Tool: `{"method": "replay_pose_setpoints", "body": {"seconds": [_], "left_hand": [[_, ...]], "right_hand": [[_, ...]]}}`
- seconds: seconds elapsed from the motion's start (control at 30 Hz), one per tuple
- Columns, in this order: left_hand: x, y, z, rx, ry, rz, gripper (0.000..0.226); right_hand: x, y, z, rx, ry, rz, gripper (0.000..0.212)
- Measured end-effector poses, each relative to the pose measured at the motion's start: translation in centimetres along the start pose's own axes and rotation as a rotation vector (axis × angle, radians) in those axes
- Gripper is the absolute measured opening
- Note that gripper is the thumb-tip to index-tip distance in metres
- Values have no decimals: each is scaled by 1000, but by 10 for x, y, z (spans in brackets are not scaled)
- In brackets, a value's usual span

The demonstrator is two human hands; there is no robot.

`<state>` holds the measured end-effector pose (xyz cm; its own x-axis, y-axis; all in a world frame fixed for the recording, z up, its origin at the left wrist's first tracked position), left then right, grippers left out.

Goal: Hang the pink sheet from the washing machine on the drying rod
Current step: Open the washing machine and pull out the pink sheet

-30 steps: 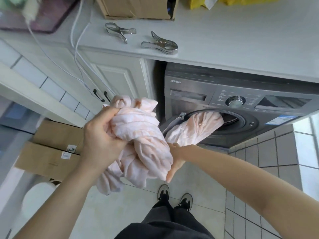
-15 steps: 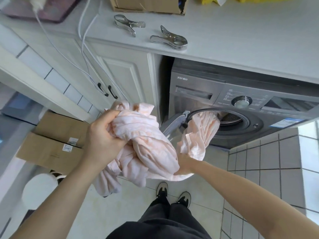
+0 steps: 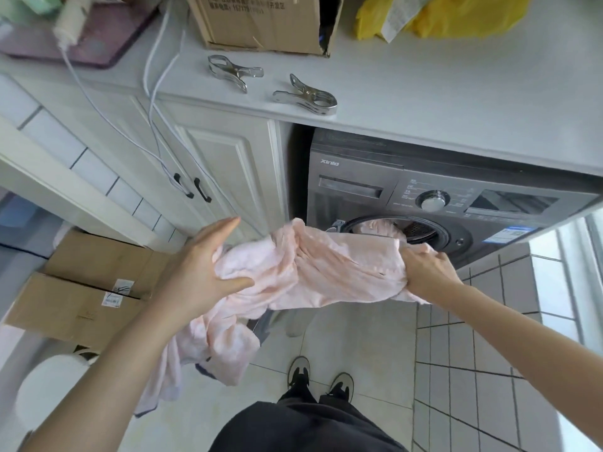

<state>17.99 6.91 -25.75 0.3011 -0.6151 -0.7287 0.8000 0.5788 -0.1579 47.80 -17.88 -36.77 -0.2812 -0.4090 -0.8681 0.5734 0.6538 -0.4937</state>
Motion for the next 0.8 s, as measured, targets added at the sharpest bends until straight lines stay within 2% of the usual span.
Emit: {"method": "replay_pose_setpoints", "body": {"seconds": [0.07,0.13,0.3,0.37,0.47,0.57,0.73,0.8], "left_hand": [[10,0,27,29,47,-44,109],[22,1,59,81,129,-82,117],[63,6,112,195,188,-151,132],[73,7,128,232,151,-137,133],[72,6,129,223,-1,-44,104],[72,1,125,238,-6,-11,76],[64,-7,121,262,85,68,58],[53,-7,118,266,68,86,59]], "right_hand": [[-18,-3,-17,-60,-104,92,57],[-43,-14,-42,-111,-85,204,45],[-100,-61,-107,-308,281,401,29],[-115,-81,-121,-405,443,478,30],[-124,-100,-116,-447,624,535,32],[-113,-107,-111,-488,615,497,43],[-98,-108,-99,-472,431,527,63],[-89,-96,-91,-463,448,439,71]]}}
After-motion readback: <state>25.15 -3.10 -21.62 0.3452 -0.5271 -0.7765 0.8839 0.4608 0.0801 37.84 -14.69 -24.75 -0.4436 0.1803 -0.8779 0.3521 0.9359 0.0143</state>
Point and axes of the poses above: each hand's wrist, its own y-axis towards the middle knuckle, its own x-axis out of the palm, z = x × y, the point moved 6 cm from there along y, towards the middle knuckle, and after that the axes turned 6 degrees about -z, right-handed, at the moved point
